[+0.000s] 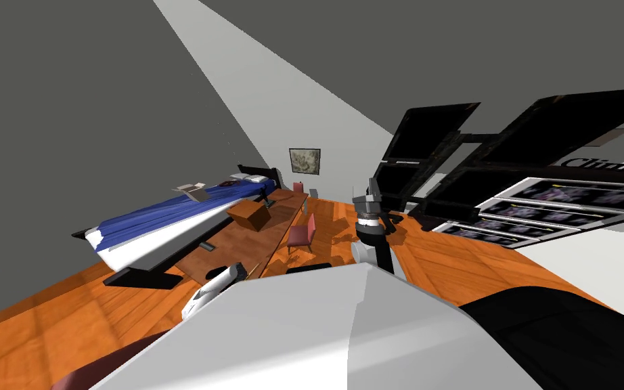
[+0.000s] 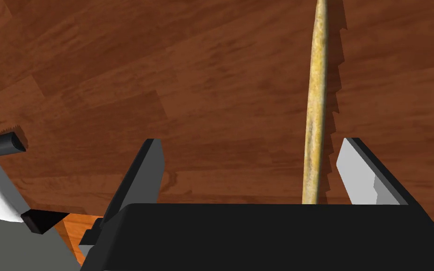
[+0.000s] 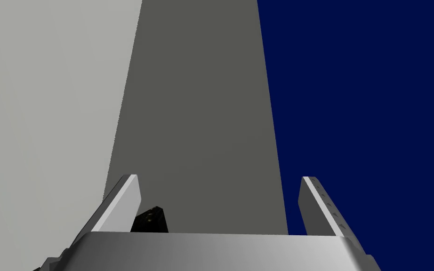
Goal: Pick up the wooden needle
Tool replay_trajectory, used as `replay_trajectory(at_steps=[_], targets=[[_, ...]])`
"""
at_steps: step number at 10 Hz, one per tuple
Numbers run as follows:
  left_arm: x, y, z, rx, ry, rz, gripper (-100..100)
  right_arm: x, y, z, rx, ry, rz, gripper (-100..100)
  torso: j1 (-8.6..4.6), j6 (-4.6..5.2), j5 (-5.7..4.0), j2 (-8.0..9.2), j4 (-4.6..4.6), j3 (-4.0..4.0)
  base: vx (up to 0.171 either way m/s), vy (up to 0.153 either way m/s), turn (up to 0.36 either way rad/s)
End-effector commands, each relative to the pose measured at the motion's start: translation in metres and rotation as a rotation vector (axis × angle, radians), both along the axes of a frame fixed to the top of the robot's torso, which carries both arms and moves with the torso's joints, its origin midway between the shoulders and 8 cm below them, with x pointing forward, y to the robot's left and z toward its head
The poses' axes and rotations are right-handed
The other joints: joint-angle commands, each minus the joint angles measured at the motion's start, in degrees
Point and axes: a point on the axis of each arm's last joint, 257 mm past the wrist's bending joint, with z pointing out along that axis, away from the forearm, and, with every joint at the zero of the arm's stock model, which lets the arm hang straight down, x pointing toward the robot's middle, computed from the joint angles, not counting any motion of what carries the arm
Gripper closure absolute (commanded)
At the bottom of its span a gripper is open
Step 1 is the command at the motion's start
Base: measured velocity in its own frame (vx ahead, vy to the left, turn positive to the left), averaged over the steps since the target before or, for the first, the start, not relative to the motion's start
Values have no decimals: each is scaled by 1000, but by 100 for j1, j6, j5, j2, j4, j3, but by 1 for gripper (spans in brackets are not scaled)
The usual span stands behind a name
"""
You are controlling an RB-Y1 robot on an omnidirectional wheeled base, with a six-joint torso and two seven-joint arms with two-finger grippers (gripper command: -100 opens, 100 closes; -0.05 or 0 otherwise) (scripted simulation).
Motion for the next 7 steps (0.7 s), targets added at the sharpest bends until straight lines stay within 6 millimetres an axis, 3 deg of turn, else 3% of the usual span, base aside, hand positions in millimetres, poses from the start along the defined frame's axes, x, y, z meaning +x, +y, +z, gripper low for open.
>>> replay_trajectory(at_steps=[1, 4, 5, 7], targets=[[-21, -3, -11, -51, 45, 37, -100, 0, 0, 0, 0, 0, 0, 0, 0, 0, 0, 0, 0, 0, 20, 73, -138], [-62, -17, -35, -125, 128, 93, -100, 0, 0, 0, 0, 0, 0, 0, 4, 0, 1, -1, 0, -1, 12, 65, -95], [-62, -17, -35, -125, 128, 93, -100, 0, 0, 0, 0, 0, 0, 0, 9, 0, 1, -1, 0, -1, 13, 52, -37], [-87, -29, -47, -180, 181, 134, -100, 0, 0, 0, 0, 0, 0, 0, -4, -1, -1, -4, 0, -2, 21, 44, -86]])
